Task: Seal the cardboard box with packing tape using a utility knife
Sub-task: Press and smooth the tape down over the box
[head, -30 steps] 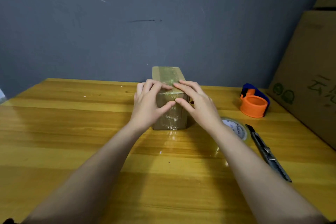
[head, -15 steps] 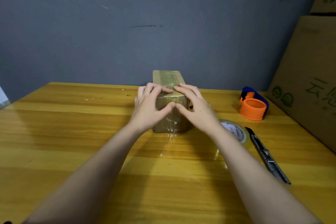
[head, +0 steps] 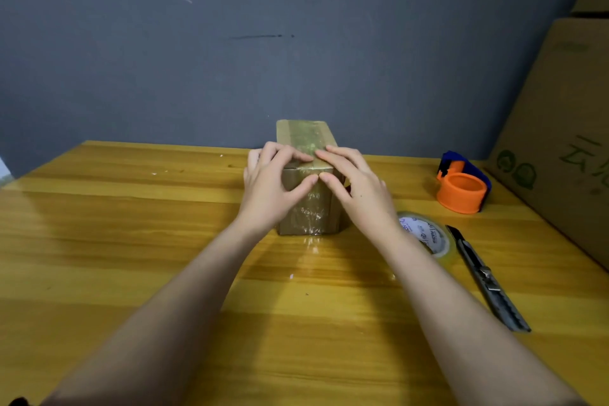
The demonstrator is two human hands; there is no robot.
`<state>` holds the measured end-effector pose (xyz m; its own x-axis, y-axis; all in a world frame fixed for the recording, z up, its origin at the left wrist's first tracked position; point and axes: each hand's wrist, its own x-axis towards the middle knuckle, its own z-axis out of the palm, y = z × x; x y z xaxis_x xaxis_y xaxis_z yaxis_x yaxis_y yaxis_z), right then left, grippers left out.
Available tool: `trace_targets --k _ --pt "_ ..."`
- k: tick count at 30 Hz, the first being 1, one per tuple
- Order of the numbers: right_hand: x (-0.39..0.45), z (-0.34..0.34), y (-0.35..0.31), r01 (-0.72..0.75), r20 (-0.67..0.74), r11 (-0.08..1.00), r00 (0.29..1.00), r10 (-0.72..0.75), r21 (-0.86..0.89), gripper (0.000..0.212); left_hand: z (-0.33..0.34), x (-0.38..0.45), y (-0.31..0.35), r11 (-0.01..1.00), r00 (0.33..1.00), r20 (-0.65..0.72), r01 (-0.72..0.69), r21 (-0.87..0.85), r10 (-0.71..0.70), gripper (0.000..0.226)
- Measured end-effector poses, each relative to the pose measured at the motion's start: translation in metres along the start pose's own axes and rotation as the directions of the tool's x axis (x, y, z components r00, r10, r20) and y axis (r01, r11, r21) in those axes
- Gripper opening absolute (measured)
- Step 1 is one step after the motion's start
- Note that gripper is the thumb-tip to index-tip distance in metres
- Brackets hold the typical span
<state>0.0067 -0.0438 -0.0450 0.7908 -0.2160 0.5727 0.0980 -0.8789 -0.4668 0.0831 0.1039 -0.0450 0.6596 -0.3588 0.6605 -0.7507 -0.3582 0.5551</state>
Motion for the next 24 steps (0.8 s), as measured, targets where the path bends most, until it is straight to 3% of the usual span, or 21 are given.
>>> trace_targets --k 9,13,17,21,24 --pt "-0.002 -0.002 0.005 0.059 0.115 0.996 0.992 -0.051 -0.066 0.069 -0.009 -0.002 -0.011 0.992 0.985 0.143 -0.103 0.068 0.093 0.053" --pt "-0.002 0.001 0.002 0.012 0.064 0.998 0.998 -0.016 0.06 0.058 -0.012 -0.005 -0.015 0.979 0.973 0.198 -0.152 0.139 0.123 0.063" --pt "0.001 0.013 -0.009 -0.06 -0.076 0.986 0.994 0.073 0.155 0.037 -0.012 -0.004 -0.014 0.995 0.985 0.14 -0.104 0.001 0.102 0.041" --pt "-0.002 0.021 -0.009 -0.033 -0.138 0.991 0.989 0.05 0.128 0.038 -0.005 -0.004 -0.012 0.995 0.994 0.054 -0.096 -0.026 0.097 0.031" --pt "-0.003 0.022 -0.005 -0.003 -0.117 0.996 0.993 0.013 0.087 0.044 -0.007 -0.003 -0.015 0.993 0.99 0.075 -0.116 -0.003 0.116 0.027"
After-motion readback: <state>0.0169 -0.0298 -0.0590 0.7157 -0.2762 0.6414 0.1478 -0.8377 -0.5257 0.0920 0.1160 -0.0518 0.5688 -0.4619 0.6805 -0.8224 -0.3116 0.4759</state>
